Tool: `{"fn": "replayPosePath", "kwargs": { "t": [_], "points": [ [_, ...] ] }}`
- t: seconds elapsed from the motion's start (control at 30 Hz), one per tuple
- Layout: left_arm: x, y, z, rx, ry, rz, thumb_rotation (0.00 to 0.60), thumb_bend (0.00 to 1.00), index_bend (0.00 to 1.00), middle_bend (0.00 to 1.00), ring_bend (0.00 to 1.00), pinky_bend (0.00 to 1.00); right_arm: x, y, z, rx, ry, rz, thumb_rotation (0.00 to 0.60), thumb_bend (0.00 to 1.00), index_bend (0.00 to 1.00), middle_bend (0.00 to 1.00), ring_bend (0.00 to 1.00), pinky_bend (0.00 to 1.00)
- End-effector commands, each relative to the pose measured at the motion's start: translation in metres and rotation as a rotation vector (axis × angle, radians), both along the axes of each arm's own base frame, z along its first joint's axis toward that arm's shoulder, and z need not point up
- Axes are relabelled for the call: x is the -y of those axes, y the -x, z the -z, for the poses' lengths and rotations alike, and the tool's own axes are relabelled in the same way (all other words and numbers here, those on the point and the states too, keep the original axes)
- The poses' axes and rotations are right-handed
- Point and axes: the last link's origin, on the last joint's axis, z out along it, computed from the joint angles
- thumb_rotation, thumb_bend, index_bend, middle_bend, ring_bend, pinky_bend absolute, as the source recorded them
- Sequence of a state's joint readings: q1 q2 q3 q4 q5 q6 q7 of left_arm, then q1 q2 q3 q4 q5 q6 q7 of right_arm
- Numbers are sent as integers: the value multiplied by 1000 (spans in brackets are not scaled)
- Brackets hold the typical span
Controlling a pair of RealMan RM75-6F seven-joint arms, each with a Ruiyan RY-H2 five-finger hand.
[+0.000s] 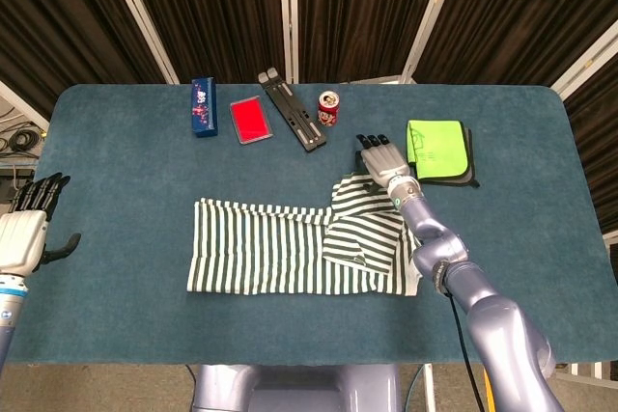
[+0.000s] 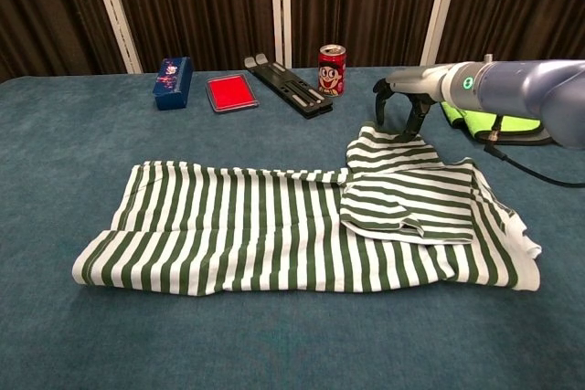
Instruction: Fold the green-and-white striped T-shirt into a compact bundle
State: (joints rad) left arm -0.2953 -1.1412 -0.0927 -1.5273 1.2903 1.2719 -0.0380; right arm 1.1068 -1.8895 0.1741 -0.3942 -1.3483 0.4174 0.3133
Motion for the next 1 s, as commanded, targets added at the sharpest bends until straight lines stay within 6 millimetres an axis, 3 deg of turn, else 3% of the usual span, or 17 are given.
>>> {"fn": "replayPosePath", "kwargs": {
  "t": [0.03,0.53,1.0],
  "points": [
    [0,0,0,5,3,0,600,357,0,0,0,0,-3,1,6,-10,-13,-4,600,217,408,3,0,0],
    [-2,2,0,21,8,0,600,360,0,0,0,0,-7,5,18,-26,-23,-4,600,294,430,5,0,0],
    [-4,2,1,22,14,4,600,361,0,0,0,0,-11,14,17,-5,-18,3,600,335,616,36,0,0]
  ]
}}
